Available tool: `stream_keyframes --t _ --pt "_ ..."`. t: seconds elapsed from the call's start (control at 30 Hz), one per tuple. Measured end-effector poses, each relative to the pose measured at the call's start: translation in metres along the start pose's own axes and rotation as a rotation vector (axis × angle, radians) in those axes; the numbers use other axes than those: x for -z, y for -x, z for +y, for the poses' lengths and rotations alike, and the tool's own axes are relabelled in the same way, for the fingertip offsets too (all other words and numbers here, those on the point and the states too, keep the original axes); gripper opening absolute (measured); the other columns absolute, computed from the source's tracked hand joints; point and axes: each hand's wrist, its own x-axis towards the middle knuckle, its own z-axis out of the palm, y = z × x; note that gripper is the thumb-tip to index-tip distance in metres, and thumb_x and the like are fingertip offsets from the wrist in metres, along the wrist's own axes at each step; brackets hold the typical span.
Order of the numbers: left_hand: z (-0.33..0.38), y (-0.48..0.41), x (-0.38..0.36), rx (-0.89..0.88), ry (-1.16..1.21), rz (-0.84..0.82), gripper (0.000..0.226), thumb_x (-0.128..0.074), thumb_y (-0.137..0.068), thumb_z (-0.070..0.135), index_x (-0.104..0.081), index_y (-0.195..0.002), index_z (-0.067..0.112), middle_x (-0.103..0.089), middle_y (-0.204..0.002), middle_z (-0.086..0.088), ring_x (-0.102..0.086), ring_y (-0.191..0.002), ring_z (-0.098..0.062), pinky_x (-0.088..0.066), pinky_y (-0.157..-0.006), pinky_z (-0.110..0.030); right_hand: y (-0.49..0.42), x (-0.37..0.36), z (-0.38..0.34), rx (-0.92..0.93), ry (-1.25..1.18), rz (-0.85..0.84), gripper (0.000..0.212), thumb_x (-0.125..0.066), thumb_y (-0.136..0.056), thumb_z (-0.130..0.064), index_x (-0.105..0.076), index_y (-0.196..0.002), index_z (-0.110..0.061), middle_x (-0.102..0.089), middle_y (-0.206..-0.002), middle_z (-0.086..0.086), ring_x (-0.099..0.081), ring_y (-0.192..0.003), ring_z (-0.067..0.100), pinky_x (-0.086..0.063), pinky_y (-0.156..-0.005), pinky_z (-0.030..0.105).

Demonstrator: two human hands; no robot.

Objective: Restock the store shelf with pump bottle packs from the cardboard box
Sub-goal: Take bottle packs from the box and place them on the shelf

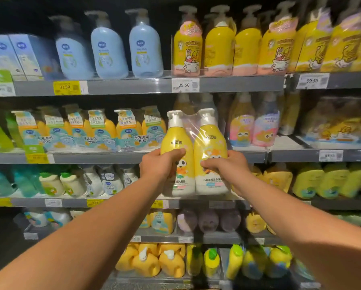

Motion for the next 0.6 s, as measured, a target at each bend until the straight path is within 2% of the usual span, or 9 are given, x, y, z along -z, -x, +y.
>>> stream_keyframes --t 0.07,0.2,0.33,0.37,0.43,0.5,0.6 --pt "0.002 -0.005 -0.012 0.006 -0.001 0.016 0.031 -0.084 -0.065 0.037 -0.073 -0.085 0.017 -0.075 -0.080 -0.001 -0.072 -0.076 -0.023 -0.056 -0.069 -0.032 -0.013 0.008 -0.002 -0.009 0.009 -0.031 0.017 -0.082 -0.069 -0.007 -0.067 -0.076 -0.008 -0.073 -0.071 0.007 -0.068 -0.065 0.016 -0.057 -0.069 0.027" --pt "0.004 -0.020 -0.030 0.002 0.003 0.033 0.037 -0.084 -0.065 0.041 -0.072 -0.090 0.016 -0.076 -0.083 -0.002 -0.072 -0.076 -0.022 -0.054 -0.066 -0.030 -0.038 0.018 -0.003 -0.010 0.035 -0.047 0.015 -0.082 -0.069 -0.009 -0.067 -0.070 -0.010 -0.074 -0.074 0.008 -0.068 -0.069 0.019 -0.057 -0.074 0.032" --pt "0.003 -0.043 -0.036 0.004 -0.030 0.020 0.038 -0.083 -0.069 0.040 -0.069 -0.091 0.013 -0.073 -0.080 -0.002 -0.068 -0.067 -0.017 -0.046 -0.054 -0.025 -0.058 0.012 0.002 -0.016 0.045 0.002 0.017 -0.082 -0.068 -0.010 -0.066 -0.067 -0.012 -0.073 -0.069 0.006 -0.069 -0.070 0.019 -0.058 -0.077 0.035" --pt "0.004 -0.051 -0.036 -0.007 -0.049 0.009 0.039 -0.083 -0.068 0.041 -0.070 -0.090 0.012 -0.073 -0.080 -0.003 -0.068 -0.067 -0.017 -0.047 -0.055 -0.025 -0.063 0.009 0.002 -0.014 0.043 0.024 0.017 -0.083 -0.068 -0.009 -0.065 -0.068 -0.012 -0.073 -0.069 0.005 -0.068 -0.069 0.019 -0.058 -0.077 0.035" --pt "0.005 -0.069 -0.034 -0.030 -0.069 -0.009 0.043 -0.084 -0.063 0.044 -0.070 -0.087 0.012 -0.074 -0.083 -0.005 -0.070 -0.073 -0.022 -0.056 -0.066 -0.031 -0.074 -0.001 0.001 -0.012 0.033 0.053 0.018 -0.083 -0.067 -0.010 -0.066 -0.073 -0.011 -0.073 -0.070 0.005 -0.069 -0.069 0.018 -0.058 -0.077 0.034" --pt "0.008 -0.087 -0.031 -0.042 -0.095 -0.032 0.039 -0.084 -0.062 0.043 -0.068 -0.082 0.014 -0.074 -0.083 -0.005 -0.071 -0.077 -0.025 -0.058 -0.078 -0.038 -0.086 -0.011 0.000 -0.016 0.018 0.105 0.029 -0.086 -0.063 -0.012 -0.069 -0.086 -0.006 -0.075 -0.073 0.007 -0.072 -0.073 0.020 -0.059 -0.079 0.037" --pt "0.014 -0.105 -0.028 -0.063 -0.146 -0.067 0.035 -0.082 -0.067 0.046 -0.065 -0.080 0.018 -0.071 -0.079 -0.001 -0.069 -0.077 -0.022 -0.056 -0.077 -0.033 -0.100 -0.023 0.000 -0.037 0.001 0.167 0.039 -0.087 -0.061 -0.012 -0.068 -0.093 -0.002 -0.075 -0.075 0.009 -0.072 -0.074 0.023 -0.060 -0.076 0.038"
